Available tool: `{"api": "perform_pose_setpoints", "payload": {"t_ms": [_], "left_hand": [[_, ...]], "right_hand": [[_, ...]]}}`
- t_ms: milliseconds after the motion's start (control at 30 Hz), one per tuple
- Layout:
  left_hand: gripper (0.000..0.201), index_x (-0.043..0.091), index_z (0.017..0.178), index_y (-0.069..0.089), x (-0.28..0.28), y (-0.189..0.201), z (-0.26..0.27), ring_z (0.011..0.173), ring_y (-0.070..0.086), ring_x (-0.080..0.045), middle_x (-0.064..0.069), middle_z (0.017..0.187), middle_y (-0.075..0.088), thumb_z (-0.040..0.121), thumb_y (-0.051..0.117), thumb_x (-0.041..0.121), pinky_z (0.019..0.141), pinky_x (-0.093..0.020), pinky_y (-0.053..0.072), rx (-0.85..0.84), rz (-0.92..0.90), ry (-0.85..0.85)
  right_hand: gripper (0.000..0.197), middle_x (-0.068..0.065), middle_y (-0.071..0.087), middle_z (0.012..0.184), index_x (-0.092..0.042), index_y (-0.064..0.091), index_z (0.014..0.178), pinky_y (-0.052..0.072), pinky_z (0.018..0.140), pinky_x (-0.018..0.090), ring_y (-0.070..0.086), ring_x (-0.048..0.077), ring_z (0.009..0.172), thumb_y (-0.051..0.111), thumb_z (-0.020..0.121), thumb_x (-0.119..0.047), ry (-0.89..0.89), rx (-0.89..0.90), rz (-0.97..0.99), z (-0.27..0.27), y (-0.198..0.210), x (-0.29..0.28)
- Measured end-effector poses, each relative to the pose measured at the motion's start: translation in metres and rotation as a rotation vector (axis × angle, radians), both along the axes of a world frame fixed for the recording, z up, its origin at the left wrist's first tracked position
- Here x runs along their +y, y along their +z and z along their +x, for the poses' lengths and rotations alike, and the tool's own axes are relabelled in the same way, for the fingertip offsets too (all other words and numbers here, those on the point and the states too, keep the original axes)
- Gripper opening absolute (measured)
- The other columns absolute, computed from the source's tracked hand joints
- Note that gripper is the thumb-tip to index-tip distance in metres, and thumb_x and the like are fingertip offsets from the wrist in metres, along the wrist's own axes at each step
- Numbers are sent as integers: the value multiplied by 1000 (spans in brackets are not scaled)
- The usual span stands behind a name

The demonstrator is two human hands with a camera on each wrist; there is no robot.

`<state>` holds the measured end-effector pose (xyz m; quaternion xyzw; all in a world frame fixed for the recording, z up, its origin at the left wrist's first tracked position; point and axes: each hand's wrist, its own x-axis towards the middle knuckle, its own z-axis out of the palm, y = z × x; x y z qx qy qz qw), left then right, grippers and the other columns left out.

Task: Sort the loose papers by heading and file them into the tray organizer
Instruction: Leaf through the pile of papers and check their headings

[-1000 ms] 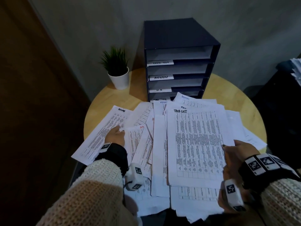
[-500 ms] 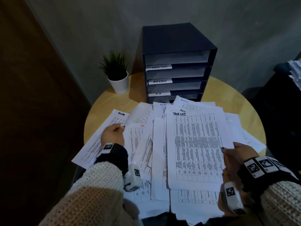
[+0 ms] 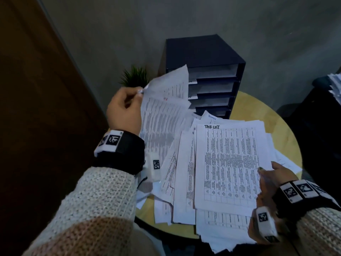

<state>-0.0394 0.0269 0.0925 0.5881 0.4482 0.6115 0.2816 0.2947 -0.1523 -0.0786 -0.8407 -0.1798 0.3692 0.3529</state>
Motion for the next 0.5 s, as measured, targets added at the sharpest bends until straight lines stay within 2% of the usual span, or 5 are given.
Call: {"api": "perform_pose_setpoints", "payload": {"t_ms": [200,300,333,433,500], "left_hand": [[20,33,82,53,-7,48,4,71,53,11,17,80,57,91,57,14,71,-10,44,-97,224,30],[11,27,90,49,-7,58,3,71,50,14,18,82,52,94,51,18,72,-8,43,-43,282,94],[7,25,92,48,-5,60,1,71,49,15,19,81,51,94,50,19,72,-7,41,-18,302,131],[4,24,95,47,1,62,-6,73,47,14,19,81,50,92,49,21,73,-7,39,22,343,225],[5,23,95,46,9,58,-11,72,46,12,19,81,49,92,49,22,73,-8,39,3,322,273]], "right_hand": [[61,9,48,135,-5,36,141,31,104,36,47,32,122,64,87,-16,-112,202,210,7,-9,-4],[96,10,54,130,-10,43,136,38,102,41,55,30,112,85,56,-44,-117,275,359,7,-11,-7],[93,9,55,126,-12,43,136,42,97,40,56,29,109,84,58,-42,-146,344,398,7,-12,-7],[22,6,63,97,-13,56,109,49,69,21,61,18,78,52,90,-2,-183,403,477,8,-7,-11],[27,-5,71,75,-20,58,97,49,52,10,65,7,62,45,91,4,-192,439,543,7,-5,-13]]}}
